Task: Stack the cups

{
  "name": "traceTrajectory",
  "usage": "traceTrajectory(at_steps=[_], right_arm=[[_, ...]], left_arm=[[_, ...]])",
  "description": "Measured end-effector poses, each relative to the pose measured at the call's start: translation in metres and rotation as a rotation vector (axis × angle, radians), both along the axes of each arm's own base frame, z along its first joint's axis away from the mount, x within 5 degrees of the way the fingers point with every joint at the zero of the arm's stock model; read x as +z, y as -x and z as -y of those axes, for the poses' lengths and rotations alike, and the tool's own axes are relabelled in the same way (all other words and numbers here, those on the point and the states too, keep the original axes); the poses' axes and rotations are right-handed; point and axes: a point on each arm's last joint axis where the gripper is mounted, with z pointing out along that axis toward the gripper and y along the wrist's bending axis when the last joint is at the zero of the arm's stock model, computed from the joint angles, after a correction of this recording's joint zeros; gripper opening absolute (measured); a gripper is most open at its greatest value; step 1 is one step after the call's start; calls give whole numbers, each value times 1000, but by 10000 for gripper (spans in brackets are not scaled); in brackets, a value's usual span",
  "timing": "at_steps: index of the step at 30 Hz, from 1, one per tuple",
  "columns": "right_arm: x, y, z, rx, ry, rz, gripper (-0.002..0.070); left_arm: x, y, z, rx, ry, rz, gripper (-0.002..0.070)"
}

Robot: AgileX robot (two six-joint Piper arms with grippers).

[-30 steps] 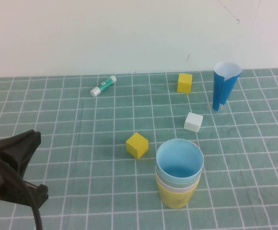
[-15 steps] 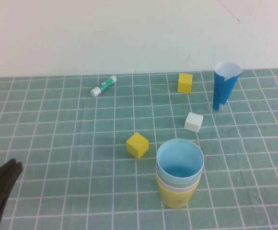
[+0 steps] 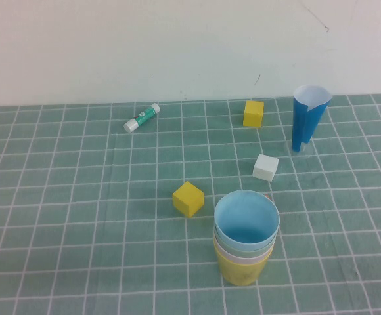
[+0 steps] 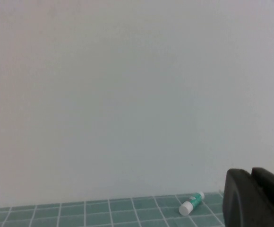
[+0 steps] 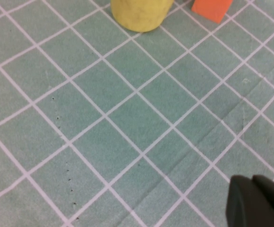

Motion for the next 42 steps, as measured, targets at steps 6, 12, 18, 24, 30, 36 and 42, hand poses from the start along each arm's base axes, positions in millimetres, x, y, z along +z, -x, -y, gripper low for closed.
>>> traceTrajectory(at_steps=[6,12,18,24,30,36,42], right_arm=[[0,0,0,0,0,0,-1],[0,0,0,0,0,0,-1],[0,0,0,0,0,0,-1],[0,0,0,0,1,-1,-1],[0,0,0,0,1,-1,-1],[0,0,0,0,1,-1,-1],[0,0,0,0,1,-1,-1]], left_arm=[[-5,-2,-7,73,69,-65,-1],[-16,-4,-14,152,113,-188,-1],[-30,-2,-14,161,92,-331,-1],[-49,1,-15,175,56,-534,-1],[-49,2,-16,186,-3,-532,-1],[-48,2,-15,169,-53,-527,-1],[-49,2,-13,129,-87,-525,-1]])
